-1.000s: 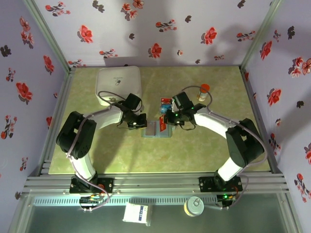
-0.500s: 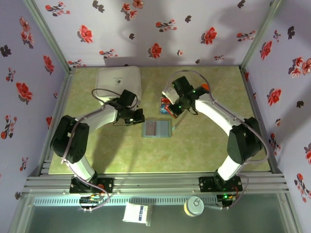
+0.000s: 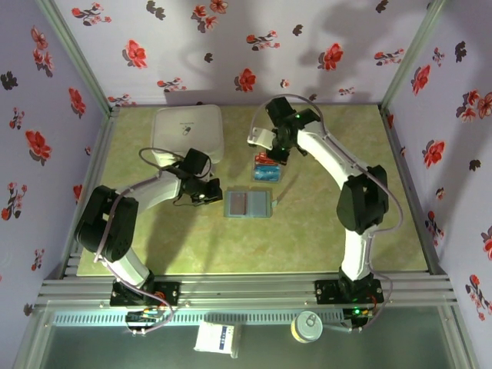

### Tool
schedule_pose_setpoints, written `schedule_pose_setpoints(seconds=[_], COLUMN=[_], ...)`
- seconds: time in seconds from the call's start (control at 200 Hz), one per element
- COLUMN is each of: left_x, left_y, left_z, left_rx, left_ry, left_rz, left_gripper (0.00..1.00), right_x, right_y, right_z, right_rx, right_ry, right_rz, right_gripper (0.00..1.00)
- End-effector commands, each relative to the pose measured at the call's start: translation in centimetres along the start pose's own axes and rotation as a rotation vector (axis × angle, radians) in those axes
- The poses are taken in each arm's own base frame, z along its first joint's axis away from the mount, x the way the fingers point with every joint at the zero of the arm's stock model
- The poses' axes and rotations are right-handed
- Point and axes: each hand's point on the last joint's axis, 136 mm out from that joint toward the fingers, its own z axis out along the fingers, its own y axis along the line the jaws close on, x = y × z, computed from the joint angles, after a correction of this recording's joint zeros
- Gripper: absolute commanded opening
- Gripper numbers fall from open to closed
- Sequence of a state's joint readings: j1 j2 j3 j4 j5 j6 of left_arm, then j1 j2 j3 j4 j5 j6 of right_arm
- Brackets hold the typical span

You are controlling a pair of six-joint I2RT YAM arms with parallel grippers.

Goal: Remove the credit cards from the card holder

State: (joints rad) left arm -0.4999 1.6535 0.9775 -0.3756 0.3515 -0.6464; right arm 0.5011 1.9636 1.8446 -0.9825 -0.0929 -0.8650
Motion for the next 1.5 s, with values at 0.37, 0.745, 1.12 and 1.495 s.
schedule_pose_setpoints(seconds=[0.37,0.745,1.12,1.495], left_x=[-0.6,-0.7,-0.8,0.3], left_y=[0.4,0.8,0.3,-0.1], left_z=[-1.1,-1.3,-1.5,-1.5], left_rx=[0.018,0.014,0.037,0.092], left_ry=[-0.036,-0.043,-0.050,-0.042], left_rz=[-0.009,-0.013,-0.010,-0.022], left_gripper=[0.00,0.00,0.00,0.03], right_x=[-0.1,-0.1,-1.2,-3.1], right_y=[-1.7,-2.7,-4.3,-1.0], right_z=[4.2,4.1,2.1,-0.5], right_rx=[-0.138,-0.084,0.096,0.128], right_ry=[0.028,0.029,-0.087,-0.323], right_rz=[-0.066,-0.029,0.247,0.874], right_gripper=[0.02,0.22,0.25,0.26])
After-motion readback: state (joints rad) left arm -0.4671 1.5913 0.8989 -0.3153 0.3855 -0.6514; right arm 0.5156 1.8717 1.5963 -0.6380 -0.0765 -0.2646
